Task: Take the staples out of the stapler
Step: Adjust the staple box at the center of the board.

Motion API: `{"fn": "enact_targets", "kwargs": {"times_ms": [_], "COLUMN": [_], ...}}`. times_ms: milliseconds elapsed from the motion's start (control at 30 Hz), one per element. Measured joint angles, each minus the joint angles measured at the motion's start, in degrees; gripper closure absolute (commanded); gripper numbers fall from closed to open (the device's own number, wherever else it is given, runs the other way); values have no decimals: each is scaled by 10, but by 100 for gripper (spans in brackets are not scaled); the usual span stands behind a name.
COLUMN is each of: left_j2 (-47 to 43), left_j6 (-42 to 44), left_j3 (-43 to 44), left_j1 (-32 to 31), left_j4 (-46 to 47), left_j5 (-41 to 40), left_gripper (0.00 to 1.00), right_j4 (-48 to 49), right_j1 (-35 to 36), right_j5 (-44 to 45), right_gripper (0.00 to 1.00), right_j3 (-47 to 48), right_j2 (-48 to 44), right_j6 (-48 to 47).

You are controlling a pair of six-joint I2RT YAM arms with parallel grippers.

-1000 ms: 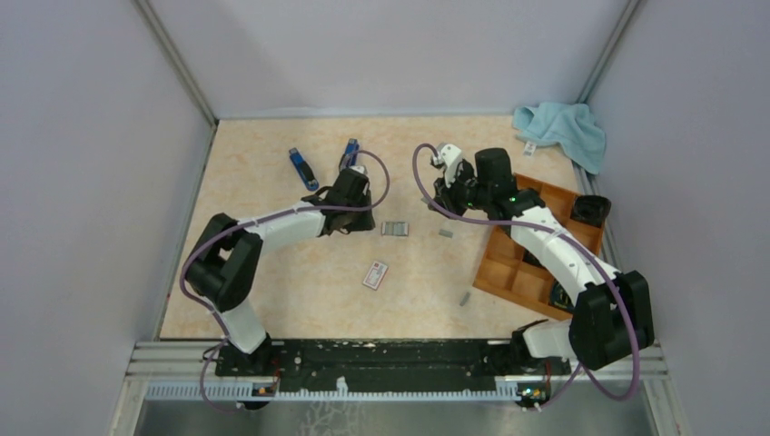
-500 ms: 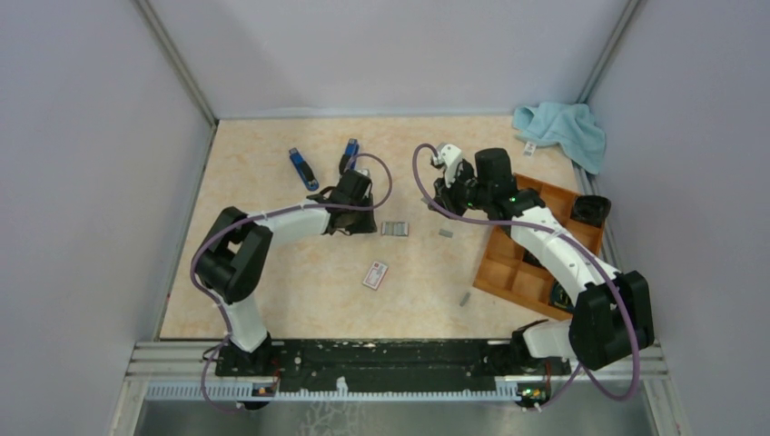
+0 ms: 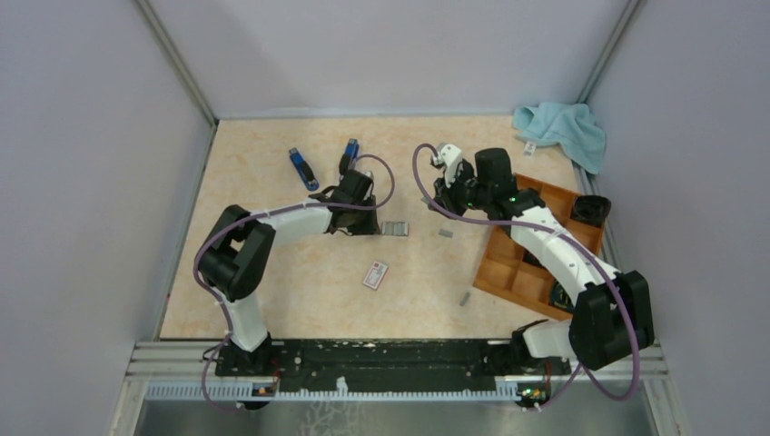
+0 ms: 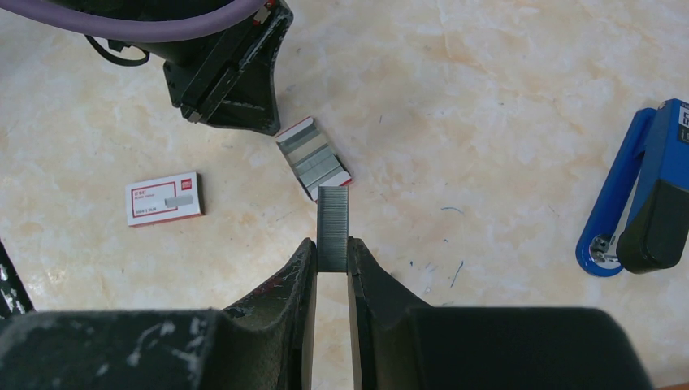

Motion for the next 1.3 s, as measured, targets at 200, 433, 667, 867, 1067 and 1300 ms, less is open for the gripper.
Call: {"fn": "enact_targets", "kwargs": {"times_ms": [200, 433, 667, 867, 1067, 1300], "left_j2": [1, 2, 2, 3, -8, -156], "left_j6": [-2, -5, -13, -18, -19, -7], "left_j3": [0, 0, 0, 0, -4, -123], "left_j1": [-3, -15, -26, -38, -46, -46], "left_j4": [-2, -1, -1, 0, 3, 68], "left_j5": [9, 15, 19, 25, 26, 4], "left_gripper": [73, 73, 73, 72, 69, 60], "right_j4": [0, 0, 0, 0, 1, 2], "right_j1": [0, 0, 0, 0, 0, 5], "right_j5": [0, 0, 0, 0, -11, -31], "right_gripper": [89, 89, 89, 89, 89, 90], "right_j3": [0, 0, 0, 0, 0, 0], "right_j2": [0, 0, 0, 0, 3, 29], "right_j6": [0, 0, 0, 0, 2, 11]}}
